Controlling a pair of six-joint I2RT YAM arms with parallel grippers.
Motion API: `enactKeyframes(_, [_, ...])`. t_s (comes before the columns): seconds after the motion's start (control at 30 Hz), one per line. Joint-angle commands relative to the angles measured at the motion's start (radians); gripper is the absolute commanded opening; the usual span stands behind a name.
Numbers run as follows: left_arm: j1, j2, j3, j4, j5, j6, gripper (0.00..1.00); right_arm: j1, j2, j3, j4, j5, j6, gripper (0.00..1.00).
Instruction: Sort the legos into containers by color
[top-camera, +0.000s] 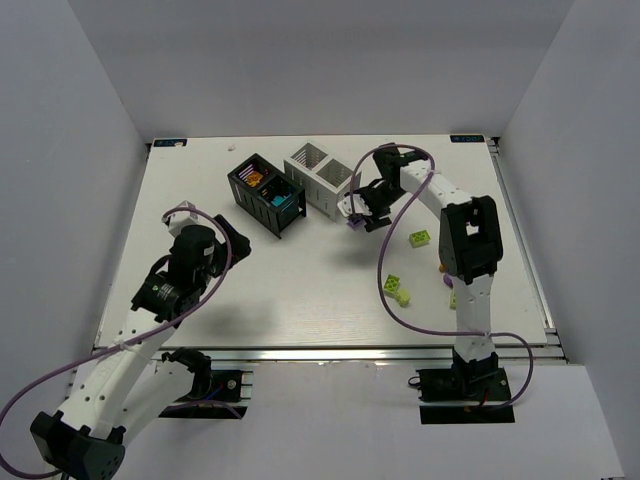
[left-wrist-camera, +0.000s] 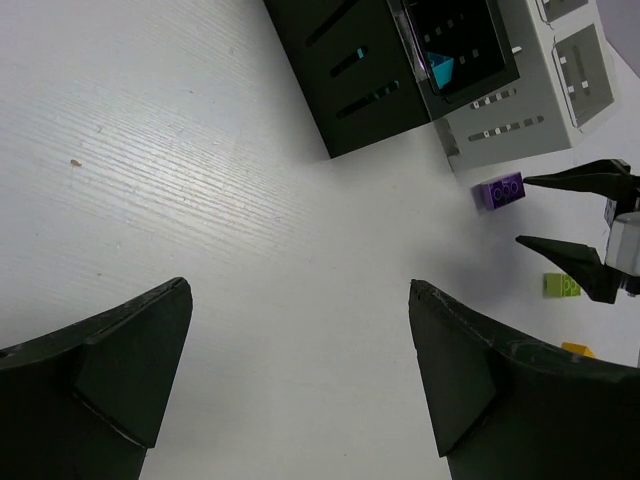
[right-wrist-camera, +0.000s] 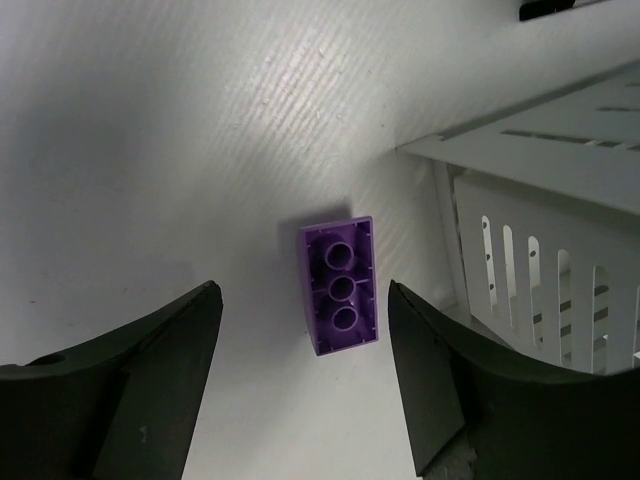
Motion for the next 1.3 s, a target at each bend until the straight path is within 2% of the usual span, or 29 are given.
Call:
enactKeyframes(0.0, [0.006, -0.009, 0.01, -0.02, -0.037, -0.026, 0.98, 0.0, 0.033, 0.068, 0.042, 0.038, 0.041, 0.72])
enactKeyframes(0.37, [0.006, -0.012, -0.001, -0.033, -0.044, -0.041, 0.98, 0.003, 0.131, 0.135, 0.042, 0.093, 0.05, 0.68])
enactKeyframes(0.6, [0.006, -0.012, -0.003, -0.036, -0.049, -0.047, 0.98, 0.004, 0.15, 0.14, 0.022, 0.105, 0.038, 0.6])
enactKeyframes(0.8, [0.006, -0.014, 0.0, -0.039, -0.049, -0.051, 0.98, 0.004, 0.153, 0.14, -0.023, 0.102, 0.032, 0.36])
enactKeyframes(0.97, [0.006, -0.023, -0.004, -0.036, -0.046, -0.054, 0.98, 0.0, 0.064, 0.051, -0.018, 0.054, 0.047, 0.22])
enactKeyframes(1.1, [0.006, -0.026, -0.019, -0.013, -0.035, -0.054, 0.98, 0.001, -0.106, -0.056, 0.011, -0.051, 0.134, 0.09])
enactKeyframes(1.27, [0.006, -0.014, -0.044, 0.029, -0.012, -0.058, 0.98, 0.003, -0.283, -0.19, 0.062, -0.181, 0.257, 0.06])
